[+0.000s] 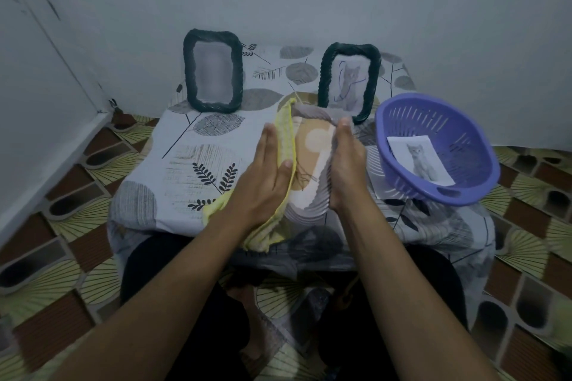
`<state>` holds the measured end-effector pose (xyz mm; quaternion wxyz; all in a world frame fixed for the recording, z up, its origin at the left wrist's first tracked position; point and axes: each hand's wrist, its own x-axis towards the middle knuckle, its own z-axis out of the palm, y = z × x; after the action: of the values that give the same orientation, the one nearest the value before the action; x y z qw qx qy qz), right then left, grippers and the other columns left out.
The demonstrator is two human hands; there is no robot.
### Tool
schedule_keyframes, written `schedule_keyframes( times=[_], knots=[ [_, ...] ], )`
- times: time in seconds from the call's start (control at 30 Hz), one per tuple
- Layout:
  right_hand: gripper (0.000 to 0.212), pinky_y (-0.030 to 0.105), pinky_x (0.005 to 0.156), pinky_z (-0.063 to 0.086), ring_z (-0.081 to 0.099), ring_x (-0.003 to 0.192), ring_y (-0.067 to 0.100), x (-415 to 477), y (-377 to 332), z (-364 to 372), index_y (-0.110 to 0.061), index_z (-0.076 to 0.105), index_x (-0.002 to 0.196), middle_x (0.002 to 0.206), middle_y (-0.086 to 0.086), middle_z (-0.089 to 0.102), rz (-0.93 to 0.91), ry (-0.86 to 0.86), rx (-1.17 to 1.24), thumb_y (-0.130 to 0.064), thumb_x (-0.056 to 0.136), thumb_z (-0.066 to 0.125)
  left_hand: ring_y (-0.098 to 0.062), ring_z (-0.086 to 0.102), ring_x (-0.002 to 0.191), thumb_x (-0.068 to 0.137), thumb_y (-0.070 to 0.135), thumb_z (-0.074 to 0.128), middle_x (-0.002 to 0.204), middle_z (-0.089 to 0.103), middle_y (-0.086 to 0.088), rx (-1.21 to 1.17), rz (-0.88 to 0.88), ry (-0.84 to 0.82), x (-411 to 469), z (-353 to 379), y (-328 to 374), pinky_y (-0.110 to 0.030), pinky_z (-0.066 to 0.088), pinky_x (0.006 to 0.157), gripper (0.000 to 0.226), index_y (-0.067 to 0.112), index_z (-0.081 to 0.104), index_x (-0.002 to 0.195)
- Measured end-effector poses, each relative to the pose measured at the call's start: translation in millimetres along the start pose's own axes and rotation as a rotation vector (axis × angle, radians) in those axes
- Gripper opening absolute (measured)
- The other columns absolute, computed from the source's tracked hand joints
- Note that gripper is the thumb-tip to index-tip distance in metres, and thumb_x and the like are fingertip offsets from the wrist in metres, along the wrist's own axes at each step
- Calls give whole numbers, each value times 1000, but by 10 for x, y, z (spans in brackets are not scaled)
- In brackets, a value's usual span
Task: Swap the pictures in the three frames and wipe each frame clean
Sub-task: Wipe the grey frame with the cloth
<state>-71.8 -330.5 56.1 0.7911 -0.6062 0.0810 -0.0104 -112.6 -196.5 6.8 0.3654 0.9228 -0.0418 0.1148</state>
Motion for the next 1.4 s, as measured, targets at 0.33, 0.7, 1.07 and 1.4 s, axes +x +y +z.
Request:
schedule_keyframes(
  times=[0.33,0.7,1.07,1.4],
  knots=[
    [41,45,86,57,71,86,20,-74,16,56,-10,67,102,94,10,74,1,-150,-42,-42,105,42,-29,57,119,106,45,22,123,63,-7,-233,-182,184,64,-135,-47,-26,39,84,49,17,39,143],
    [36,29,71,60,74,85,18,-130,80,31,-8,68,107,89,6,76,38,-232,-86,-34,106,43,-39,60,100,108,41,24,108,63,-21,-166,-223,305,276,-176,-4,-35,36,72,39,11,46,118],
    [39,43,84,59,73,84,24,52,58,-45,-13,68,94,87,7,76,47,-99,-17,-39,106,42,-8,53,72,107,34,27,81,54,3,-188,-123,128,-165,5,-105,-33,28,59,31,9,42,118],
    [43,46,90,57,72,100,31,-26,110,-67,-6,67,113,109,21,73,119,-392,-167,-40,106,42,-27,55,90,108,42,25,94,58,-6,-193,-196,309,241,-206,-61,-35,37,71,40,10,49,103]
  ],
)
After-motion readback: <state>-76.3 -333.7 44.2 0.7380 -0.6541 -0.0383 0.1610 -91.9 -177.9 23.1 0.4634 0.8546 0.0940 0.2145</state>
